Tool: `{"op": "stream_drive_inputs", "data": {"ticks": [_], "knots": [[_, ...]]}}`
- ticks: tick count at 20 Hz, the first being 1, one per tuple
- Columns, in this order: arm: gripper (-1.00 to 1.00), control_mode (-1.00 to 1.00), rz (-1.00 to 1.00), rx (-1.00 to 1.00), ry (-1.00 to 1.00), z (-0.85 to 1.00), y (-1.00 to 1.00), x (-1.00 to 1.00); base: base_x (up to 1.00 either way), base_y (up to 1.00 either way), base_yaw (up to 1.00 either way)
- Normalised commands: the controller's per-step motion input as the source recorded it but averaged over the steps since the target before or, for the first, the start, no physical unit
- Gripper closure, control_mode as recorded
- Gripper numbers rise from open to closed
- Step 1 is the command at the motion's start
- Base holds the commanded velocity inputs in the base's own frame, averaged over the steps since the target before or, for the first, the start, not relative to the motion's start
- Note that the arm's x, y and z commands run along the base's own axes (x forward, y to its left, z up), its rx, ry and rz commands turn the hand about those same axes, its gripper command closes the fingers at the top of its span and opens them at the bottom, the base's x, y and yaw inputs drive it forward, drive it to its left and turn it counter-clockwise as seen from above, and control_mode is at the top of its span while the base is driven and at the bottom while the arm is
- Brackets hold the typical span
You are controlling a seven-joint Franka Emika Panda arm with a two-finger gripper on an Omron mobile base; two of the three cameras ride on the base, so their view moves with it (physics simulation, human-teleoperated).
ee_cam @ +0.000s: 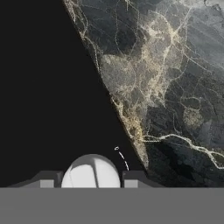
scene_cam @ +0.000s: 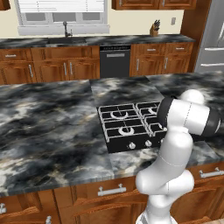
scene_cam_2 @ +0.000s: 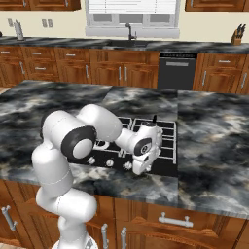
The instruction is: Lower the heat of the kettle.
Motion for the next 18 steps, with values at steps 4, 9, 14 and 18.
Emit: {"op": "stream_drive_inputs", "data": {"ticks": [4,9,14,18], "knots": [[1.00,-1.00,-0.31,0.00,0.05,-0.10,0.00,-0.19,0.00,0.00,0.00],[1.00,-1.00,-0.31,0.00,0.05,-0.08,0.00,-0.19,0.00,0.00,0.00],[1.00,-1.00,-0.31,0.00,0.04,-0.09,0.00,-0.19,0.00,0.00,0.00],[1.00,-1.00,-0.32,0.00,0.05,-0.09,0.00,-0.18,0.00,0.00,0.00]]}}
